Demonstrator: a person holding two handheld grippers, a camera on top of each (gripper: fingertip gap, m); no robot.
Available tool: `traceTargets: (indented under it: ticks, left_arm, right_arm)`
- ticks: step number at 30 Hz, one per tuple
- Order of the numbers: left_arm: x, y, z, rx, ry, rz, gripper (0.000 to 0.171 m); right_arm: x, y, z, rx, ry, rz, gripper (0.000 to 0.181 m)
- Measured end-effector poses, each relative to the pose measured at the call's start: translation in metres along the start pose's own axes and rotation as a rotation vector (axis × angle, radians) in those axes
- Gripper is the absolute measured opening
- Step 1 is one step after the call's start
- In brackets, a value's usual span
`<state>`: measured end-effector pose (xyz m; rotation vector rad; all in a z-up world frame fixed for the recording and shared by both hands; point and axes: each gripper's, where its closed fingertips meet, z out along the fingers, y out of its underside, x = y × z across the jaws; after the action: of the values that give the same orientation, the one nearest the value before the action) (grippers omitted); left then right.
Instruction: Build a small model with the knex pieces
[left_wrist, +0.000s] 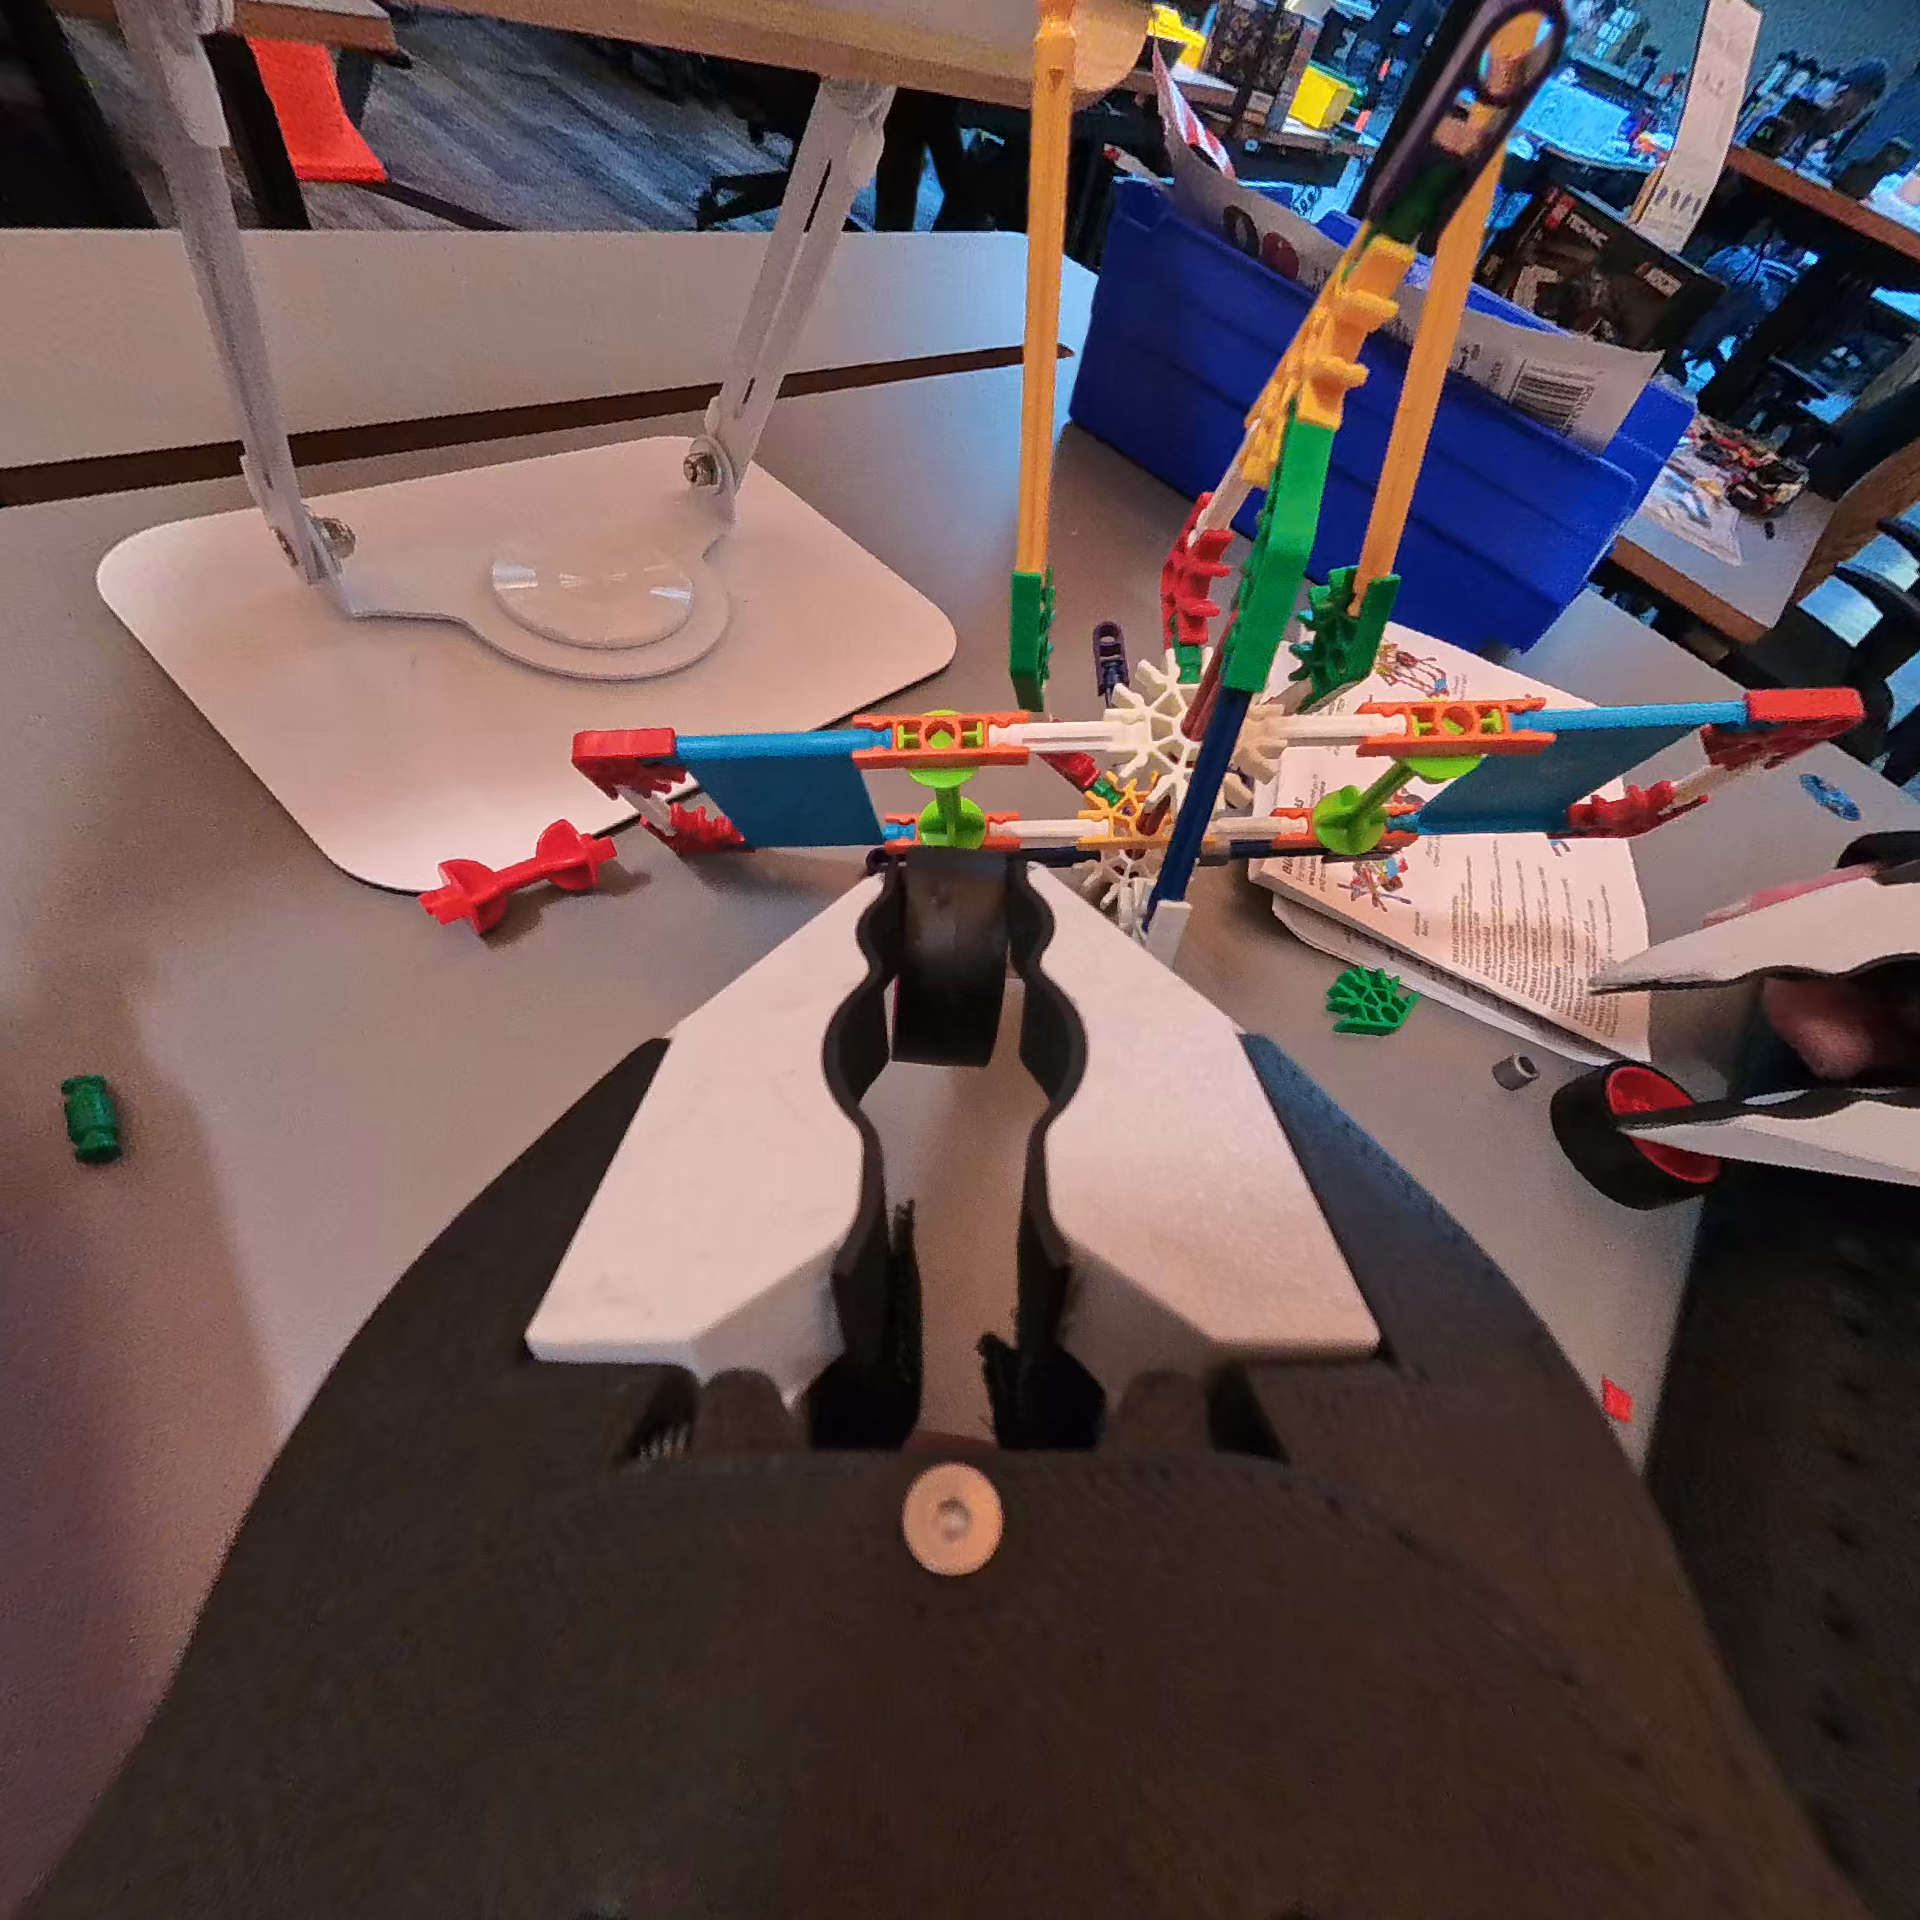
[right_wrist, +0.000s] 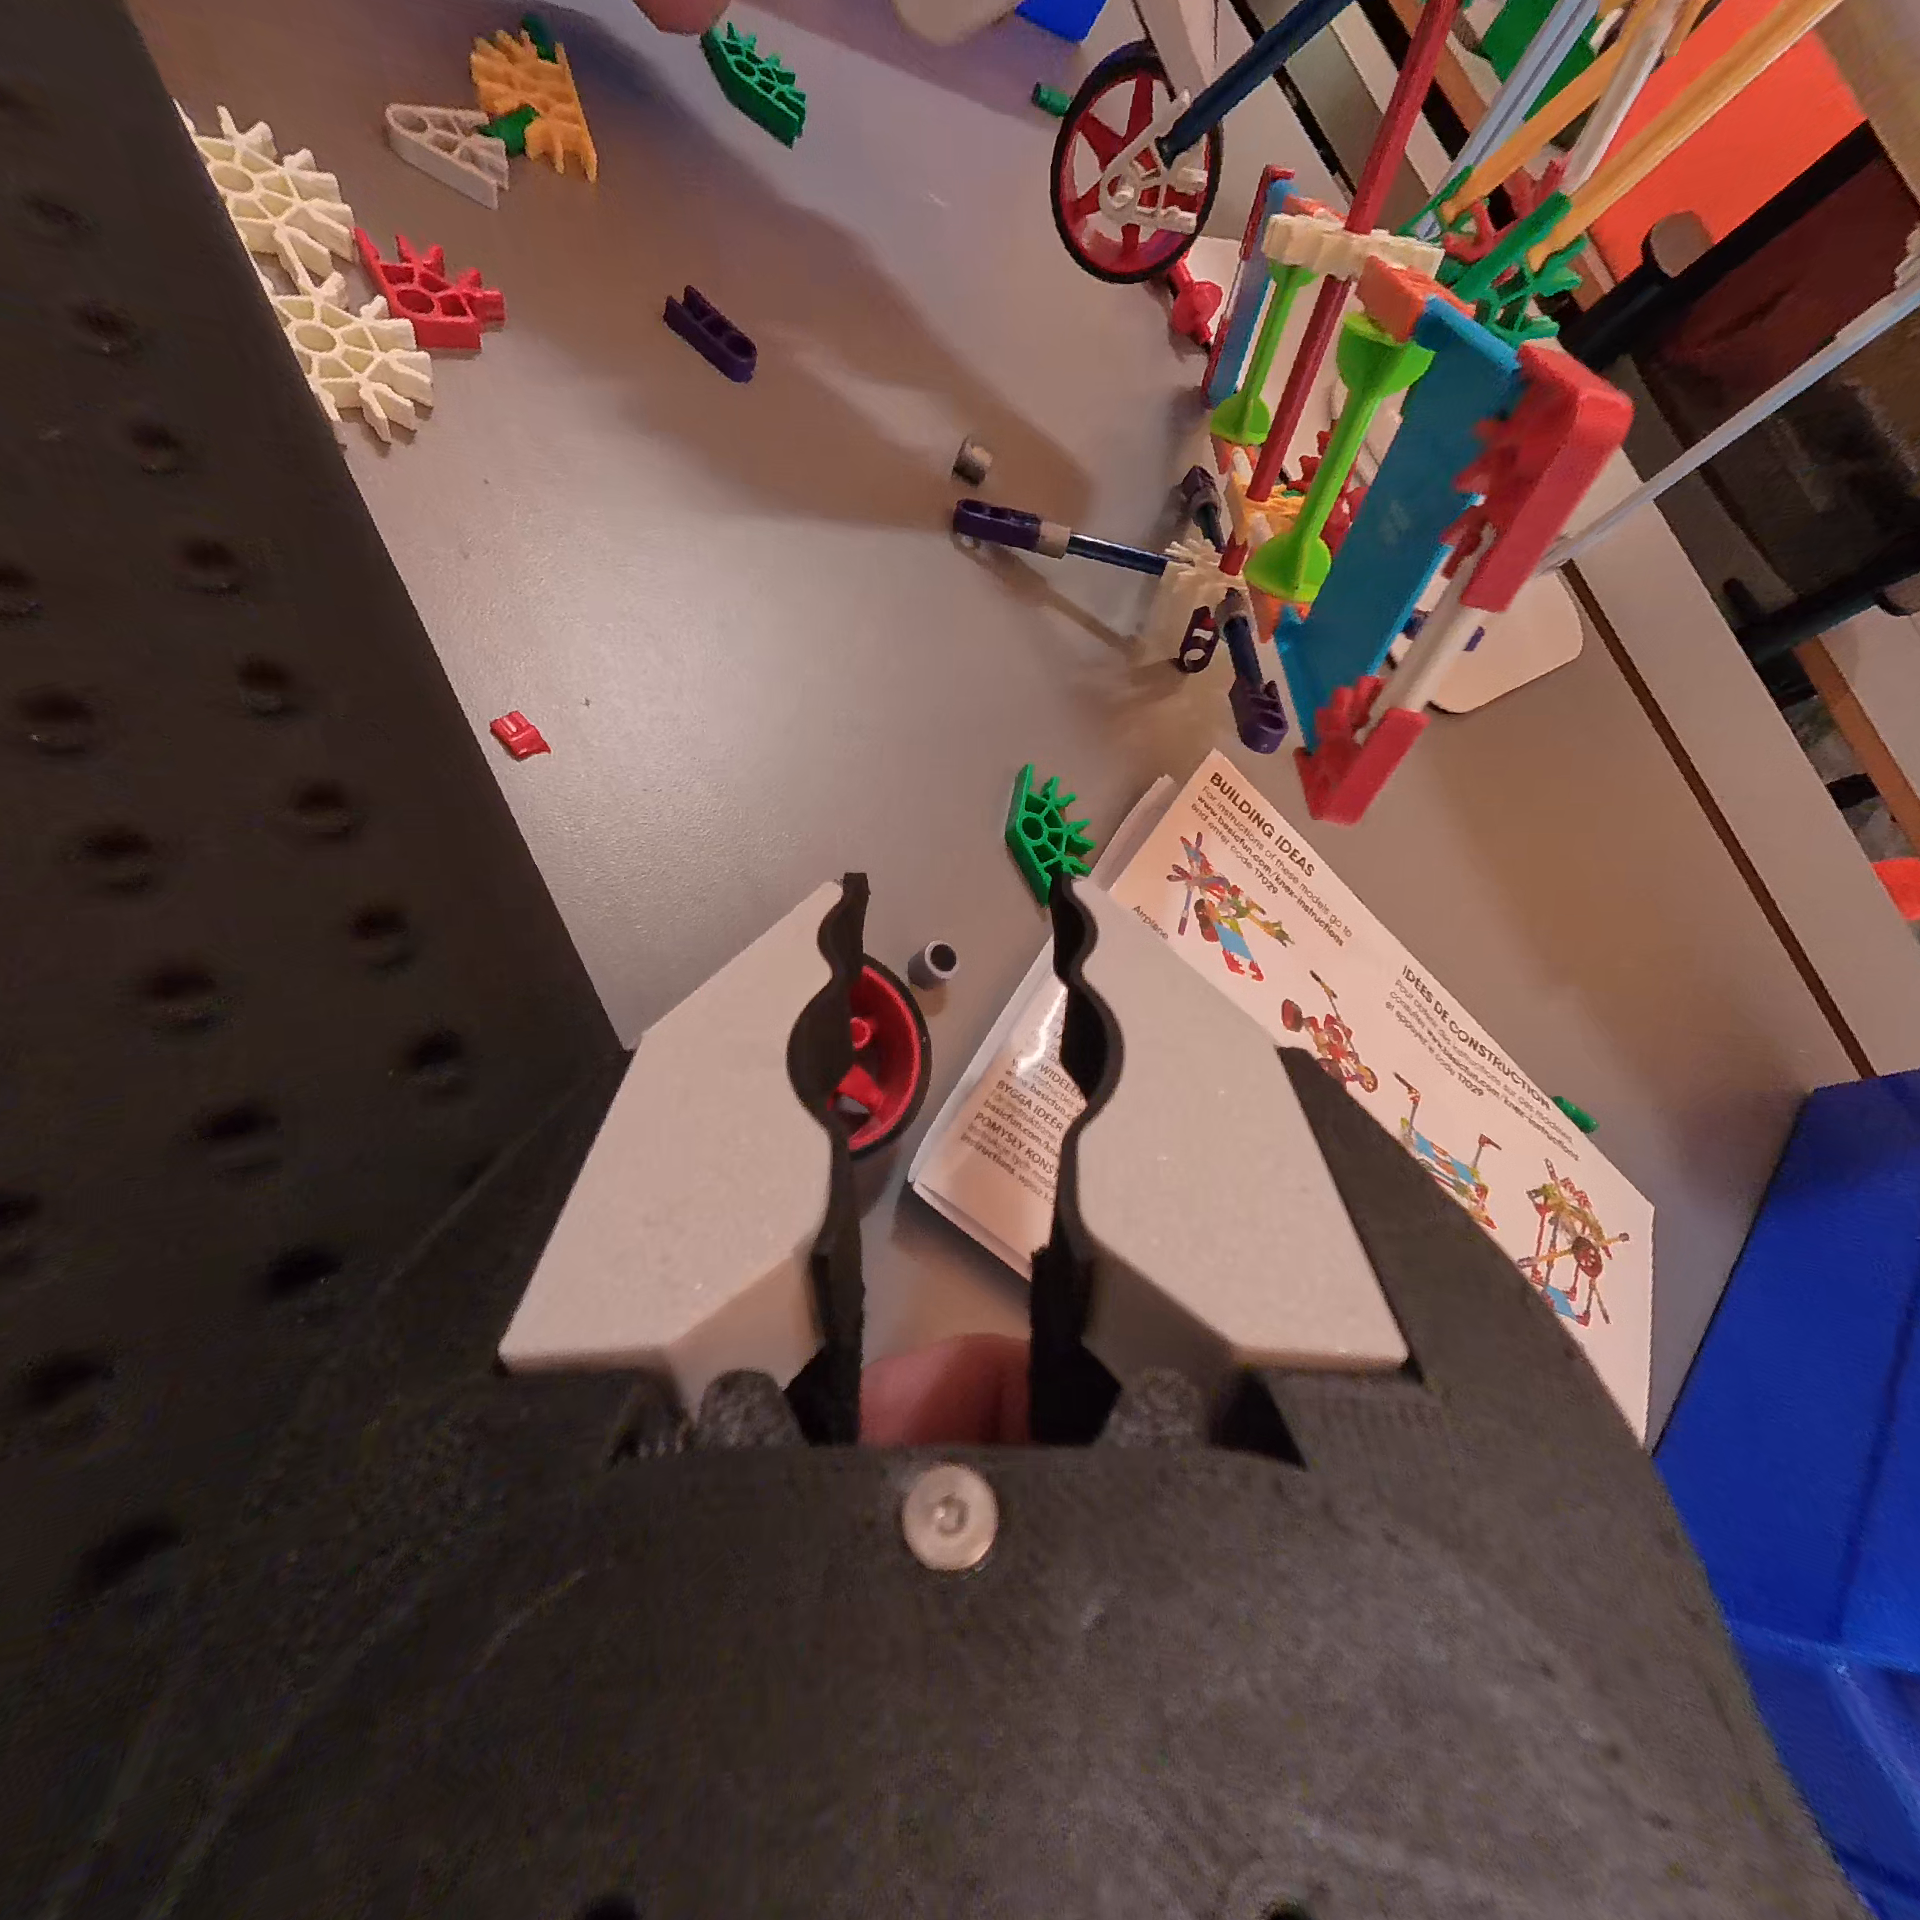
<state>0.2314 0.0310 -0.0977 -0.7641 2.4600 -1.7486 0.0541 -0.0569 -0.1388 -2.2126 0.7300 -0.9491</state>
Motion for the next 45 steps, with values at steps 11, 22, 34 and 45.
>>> traceTargets:
  ticks: [11,22,34,45]
  left_arm:
    - [0.006,0.003,-0.002,-0.002,-0.026,0.006,0.017]
    - [0.011,0.004,0.000,0.001,-0.040,0.031,0.017]
    - [0.013,0.004,0.002,0.001,-0.024,0.015,0.017]
    - [0.014,0.004,0.002,0.007,-0.016,0.008,0.017]
  right_arm:
    - [-0.004,0.005,-0.004,-0.036,-0.050,0.024,0.043]
    - [-0.010,0.020,-0.006,-0.145,-0.201,0.117,0.053]
    - [-0.027,0.033,-0.025,-0.300,-0.383,0.118,0.044]
    - [-0.011,0.052,-0.046,-0.330,-0.356,0.119,0.048]
